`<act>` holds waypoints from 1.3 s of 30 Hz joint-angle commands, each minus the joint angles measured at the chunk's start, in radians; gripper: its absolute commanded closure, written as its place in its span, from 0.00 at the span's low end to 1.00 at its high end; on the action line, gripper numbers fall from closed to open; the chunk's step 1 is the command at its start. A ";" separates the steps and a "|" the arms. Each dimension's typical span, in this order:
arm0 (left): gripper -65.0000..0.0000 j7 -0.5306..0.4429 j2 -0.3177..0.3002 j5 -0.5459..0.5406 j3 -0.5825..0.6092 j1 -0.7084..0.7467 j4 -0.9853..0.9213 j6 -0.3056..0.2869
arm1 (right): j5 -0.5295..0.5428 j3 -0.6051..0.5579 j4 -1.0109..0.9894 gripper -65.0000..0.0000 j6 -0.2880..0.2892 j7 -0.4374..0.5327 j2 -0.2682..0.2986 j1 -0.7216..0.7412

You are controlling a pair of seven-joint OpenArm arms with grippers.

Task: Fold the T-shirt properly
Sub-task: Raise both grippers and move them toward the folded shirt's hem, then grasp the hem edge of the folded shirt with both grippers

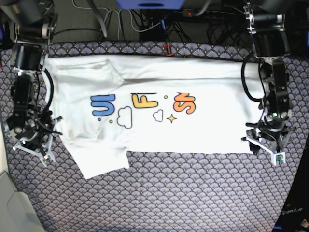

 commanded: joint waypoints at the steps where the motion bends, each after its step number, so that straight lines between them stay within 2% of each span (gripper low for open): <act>1: 0.38 -0.022 -0.020 0.005 -0.004 -0.039 -0.013 0.005 | -0.008 -0.002 -0.018 0.53 -0.005 0.016 0.016 0.048; 7: 0.38 -0.059 -0.025 0.005 -0.001 -0.148 -0.168 0.004 | -0.008 -0.018 -0.245 0.53 -0.005 0.117 -0.006 0.160; 15: 0.38 -0.098 -0.022 0.005 -0.001 -0.164 -0.198 0.004 | -0.008 -0.018 -0.422 0.53 -0.005 0.223 -0.013 0.229; 22: 0.38 -0.107 -0.019 0.005 -0.001 -0.156 -0.198 0.004 | -0.007 -0.017 -0.425 0.53 -0.005 0.231 -0.015 0.224; 29: 0.38 -0.108 -0.017 0.005 -0.001 -0.154 -0.200 0.004 | -0.004 -0.017 -0.428 0.70 -0.005 0.231 -0.018 0.204; 39: 0.38 -0.108 -0.017 0.005 -0.001 -0.154 -0.200 0.004 | -0.004 -0.017 -0.428 0.70 -0.005 0.231 -0.018 0.198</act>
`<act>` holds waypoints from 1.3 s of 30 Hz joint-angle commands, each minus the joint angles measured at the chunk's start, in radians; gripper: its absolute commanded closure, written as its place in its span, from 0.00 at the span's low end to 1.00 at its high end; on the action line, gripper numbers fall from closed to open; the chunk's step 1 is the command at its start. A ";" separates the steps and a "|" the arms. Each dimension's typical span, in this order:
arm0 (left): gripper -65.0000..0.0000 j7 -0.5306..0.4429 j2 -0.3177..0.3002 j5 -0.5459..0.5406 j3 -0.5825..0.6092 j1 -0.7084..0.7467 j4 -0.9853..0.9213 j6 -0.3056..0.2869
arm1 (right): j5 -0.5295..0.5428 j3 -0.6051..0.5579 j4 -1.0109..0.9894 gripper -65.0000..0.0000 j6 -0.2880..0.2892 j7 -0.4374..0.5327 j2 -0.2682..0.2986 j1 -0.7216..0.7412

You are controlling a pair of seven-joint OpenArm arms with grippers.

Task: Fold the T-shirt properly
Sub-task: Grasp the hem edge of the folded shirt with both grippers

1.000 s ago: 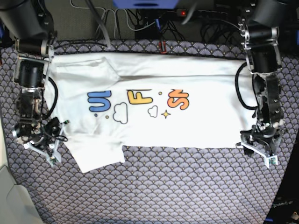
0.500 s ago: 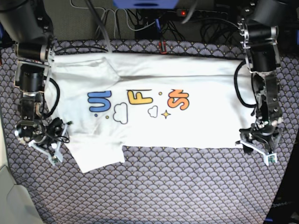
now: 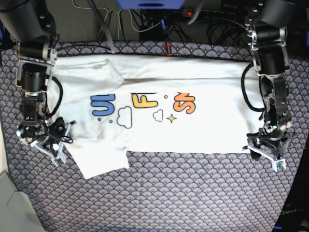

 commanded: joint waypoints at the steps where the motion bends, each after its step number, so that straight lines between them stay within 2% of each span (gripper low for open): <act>1: 0.38 -0.029 -0.015 0.001 -0.002 -0.027 0.016 0.001 | 0.005 0.003 0.016 0.70 -0.004 0.017 0.013 0.033; 4: 0.38 -0.029 -0.015 0.001 -0.002 -0.027 0.016 0.001 | 0.005 0.003 0.016 0.71 -0.004 0.017 0.013 0.033; 6: 0.38 -0.029 -0.016 0.001 -0.002 -0.027 0.016 0.001 | 0.005 0.003 0.016 0.75 -0.004 0.017 0.010 0.033; 11: 0.38 -0.049 -0.016 0.001 -0.002 -0.035 -0.018 0.001 | 0.004 0.001 0.016 1.00 -0.004 0.017 -0.001 0.032; 24: 0.38 -0.249 -0.015 0.001 -0.004 -0.040 -0.173 0.003 | 0.002 0.001 0.017 1.00 -0.004 0.017 -0.001 0.032; 28: 0.38 -0.315 -0.013 0.001 -0.002 -0.064 -0.263 0.001 | 0.001 -0.001 0.017 1.00 -0.004 0.017 -0.016 0.021; 33: 0.38 -0.370 -0.021 0.000 0.090 -0.130 -0.411 0.001 | 0.001 -0.001 0.017 1.00 -0.004 0.017 -0.022 0.019; 39: 0.38 -0.411 -0.015 0.000 0.122 -0.181 -0.515 0.004 | 0.001 -0.001 0.017 1.00 -0.004 0.015 -0.022 0.019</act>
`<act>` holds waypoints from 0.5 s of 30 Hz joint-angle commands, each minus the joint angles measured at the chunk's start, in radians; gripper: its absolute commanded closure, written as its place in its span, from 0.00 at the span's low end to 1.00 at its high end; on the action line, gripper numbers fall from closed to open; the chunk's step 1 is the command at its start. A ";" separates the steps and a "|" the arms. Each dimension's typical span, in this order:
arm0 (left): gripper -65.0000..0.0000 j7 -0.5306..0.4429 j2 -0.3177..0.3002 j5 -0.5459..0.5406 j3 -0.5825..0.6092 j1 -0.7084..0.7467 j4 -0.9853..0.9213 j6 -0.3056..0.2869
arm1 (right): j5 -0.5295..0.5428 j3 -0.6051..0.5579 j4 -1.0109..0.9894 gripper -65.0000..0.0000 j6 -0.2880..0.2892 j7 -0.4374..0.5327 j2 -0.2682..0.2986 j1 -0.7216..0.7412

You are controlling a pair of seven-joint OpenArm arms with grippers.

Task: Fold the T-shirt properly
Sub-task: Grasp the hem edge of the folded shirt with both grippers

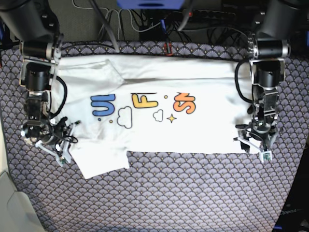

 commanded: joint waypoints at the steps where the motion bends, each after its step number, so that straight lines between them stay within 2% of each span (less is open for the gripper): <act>1: 0.38 -0.026 -0.012 -0.003 -0.003 -0.034 0.012 0.004 | 0.008 0.000 0.015 1.00 -0.003 0.008 0.008 0.025; 10: 0.39 -0.056 -0.014 -0.008 -0.003 -0.035 -0.040 0.004 | 0.008 0.000 0.015 1.00 -0.003 0.008 0.010 0.025; 15: 0.57 -0.121 -0.012 -0.009 -0.003 -0.038 -0.117 0.001 | 0.008 0.000 0.015 1.00 -0.003 0.008 0.010 0.025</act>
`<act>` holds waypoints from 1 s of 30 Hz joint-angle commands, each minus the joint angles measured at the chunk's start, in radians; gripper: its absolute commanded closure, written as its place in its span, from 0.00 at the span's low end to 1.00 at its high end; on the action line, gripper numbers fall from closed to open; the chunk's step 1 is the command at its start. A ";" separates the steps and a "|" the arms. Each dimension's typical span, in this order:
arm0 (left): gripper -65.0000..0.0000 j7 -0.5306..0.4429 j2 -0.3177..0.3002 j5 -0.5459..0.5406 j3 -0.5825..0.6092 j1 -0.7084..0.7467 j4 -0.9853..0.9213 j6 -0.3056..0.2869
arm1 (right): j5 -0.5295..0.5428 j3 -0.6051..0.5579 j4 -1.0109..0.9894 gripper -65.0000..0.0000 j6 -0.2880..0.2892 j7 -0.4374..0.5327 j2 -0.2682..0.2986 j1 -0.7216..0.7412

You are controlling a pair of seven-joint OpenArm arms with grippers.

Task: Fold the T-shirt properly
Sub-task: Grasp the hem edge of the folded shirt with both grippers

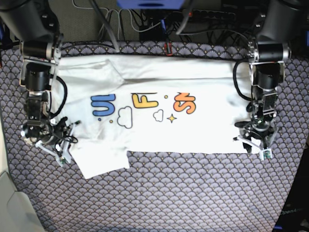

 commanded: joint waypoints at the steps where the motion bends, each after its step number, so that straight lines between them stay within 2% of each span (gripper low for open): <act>1: 0.61 0.020 -0.012 0.006 -0.001 -0.016 -0.001 0.017 | 0.007 -0.001 0.015 1.00 -0.003 0.008 0.009 0.025; 4: 0.72 0.020 -0.012 0.006 -0.001 -0.014 -0.001 0.017 | 0.006 -0.001 0.015 1.00 -0.003 0.008 0.009 0.025; 9: 0.99 0.022 -0.014 0.006 0.000 -0.011 0.000 0.020 | 0.006 -0.001 0.015 1.00 -0.003 0.006 0.011 0.025; 22: 0.99 0.029 -0.023 0.006 -0.003 -0.009 0.048 0.022 | 0.006 -0.001 0.022 1.00 -0.003 0.008 0.014 0.026; 26: 0.99 0.163 -0.023 0.005 -0.004 0.044 0.226 0.023 | 0.006 0.005 0.024 1.00 -0.003 0.008 0.015 0.026; 30: 0.99 0.232 -0.021 0.005 -0.006 0.083 0.364 0.023 | 0.012 0.008 0.071 1.00 -0.003 0.005 0.031 0.022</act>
